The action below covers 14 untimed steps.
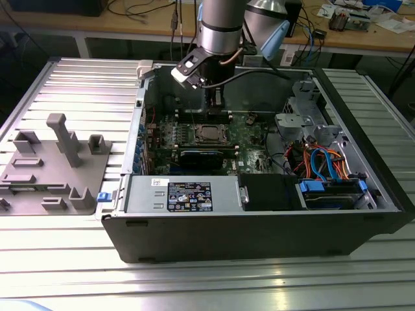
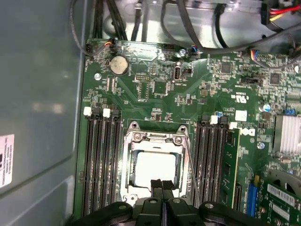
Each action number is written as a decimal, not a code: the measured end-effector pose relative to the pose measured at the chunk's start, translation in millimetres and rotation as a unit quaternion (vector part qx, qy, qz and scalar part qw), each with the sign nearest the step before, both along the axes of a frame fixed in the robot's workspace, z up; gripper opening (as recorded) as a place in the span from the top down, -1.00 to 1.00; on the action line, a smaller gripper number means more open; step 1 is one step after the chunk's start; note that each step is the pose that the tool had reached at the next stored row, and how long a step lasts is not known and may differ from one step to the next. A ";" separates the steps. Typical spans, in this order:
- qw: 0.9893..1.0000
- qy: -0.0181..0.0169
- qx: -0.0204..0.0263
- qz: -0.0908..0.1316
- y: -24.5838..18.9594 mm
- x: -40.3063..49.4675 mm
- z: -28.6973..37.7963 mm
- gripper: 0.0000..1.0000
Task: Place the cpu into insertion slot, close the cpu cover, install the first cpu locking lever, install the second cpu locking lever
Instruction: 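Install the first cpu locking lever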
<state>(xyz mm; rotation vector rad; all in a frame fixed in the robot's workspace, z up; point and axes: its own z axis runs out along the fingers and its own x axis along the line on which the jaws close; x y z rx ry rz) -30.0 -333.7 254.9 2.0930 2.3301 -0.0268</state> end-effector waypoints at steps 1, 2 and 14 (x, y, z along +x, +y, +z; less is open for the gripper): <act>1.000 0.000 0.000 0.014 0.0 0.0 0.0 0.79; 1.000 0.000 0.000 0.023 0.0 0.0 0.0 0.79; 0.989 -0.001 0.000 0.148 0.0 0.0 -0.1 0.79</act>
